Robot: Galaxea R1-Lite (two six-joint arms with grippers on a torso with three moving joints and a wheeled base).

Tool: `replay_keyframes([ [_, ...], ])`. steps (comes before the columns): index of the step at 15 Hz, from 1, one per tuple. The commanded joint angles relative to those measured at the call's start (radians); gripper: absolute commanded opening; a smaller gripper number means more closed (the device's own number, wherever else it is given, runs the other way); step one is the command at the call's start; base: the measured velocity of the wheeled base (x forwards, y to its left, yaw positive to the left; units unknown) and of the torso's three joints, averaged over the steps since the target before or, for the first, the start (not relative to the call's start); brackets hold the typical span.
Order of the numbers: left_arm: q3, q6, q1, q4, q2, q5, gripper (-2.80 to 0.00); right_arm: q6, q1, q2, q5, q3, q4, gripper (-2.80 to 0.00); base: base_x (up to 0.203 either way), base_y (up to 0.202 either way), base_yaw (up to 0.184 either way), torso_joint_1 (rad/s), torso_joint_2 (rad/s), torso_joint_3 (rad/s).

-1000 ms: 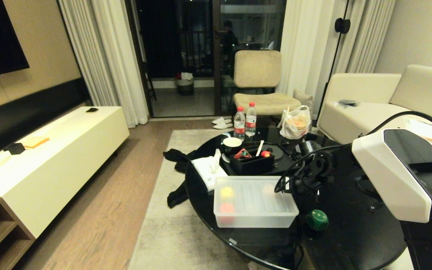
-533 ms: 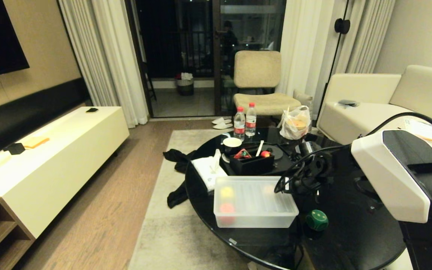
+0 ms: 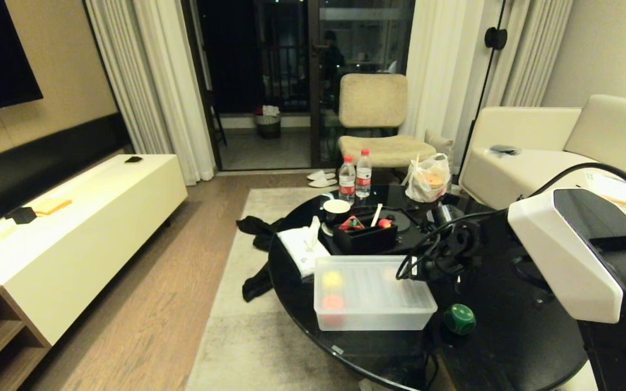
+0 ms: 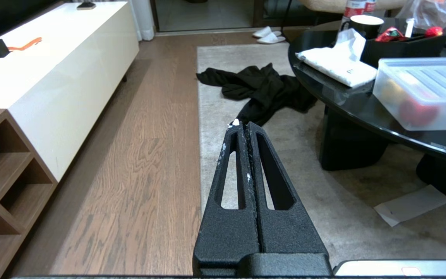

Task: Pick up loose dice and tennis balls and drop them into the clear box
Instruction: Open the lid

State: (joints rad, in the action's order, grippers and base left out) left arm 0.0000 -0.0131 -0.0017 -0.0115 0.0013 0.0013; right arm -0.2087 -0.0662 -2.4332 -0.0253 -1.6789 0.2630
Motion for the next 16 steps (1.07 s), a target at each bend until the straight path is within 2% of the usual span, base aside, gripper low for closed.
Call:
replay_keyframes([
  [1,0.002,-0.001,0.0,0.001,0.0,0.0,-2.8,-0.003,0.0,-0.004,0.001,-0.001,0.002,-2.8,0.0,0.0,0.0,0.0,0.0,0.0],
  [16,0.002,-0.001,-0.003,0.002,0.0,0.0,-2.8,-0.006,0.0,0.017,0.001,-0.002,0.004,-2.8,0.0,0.0,0.0,0.0,0.0,0.0],
])
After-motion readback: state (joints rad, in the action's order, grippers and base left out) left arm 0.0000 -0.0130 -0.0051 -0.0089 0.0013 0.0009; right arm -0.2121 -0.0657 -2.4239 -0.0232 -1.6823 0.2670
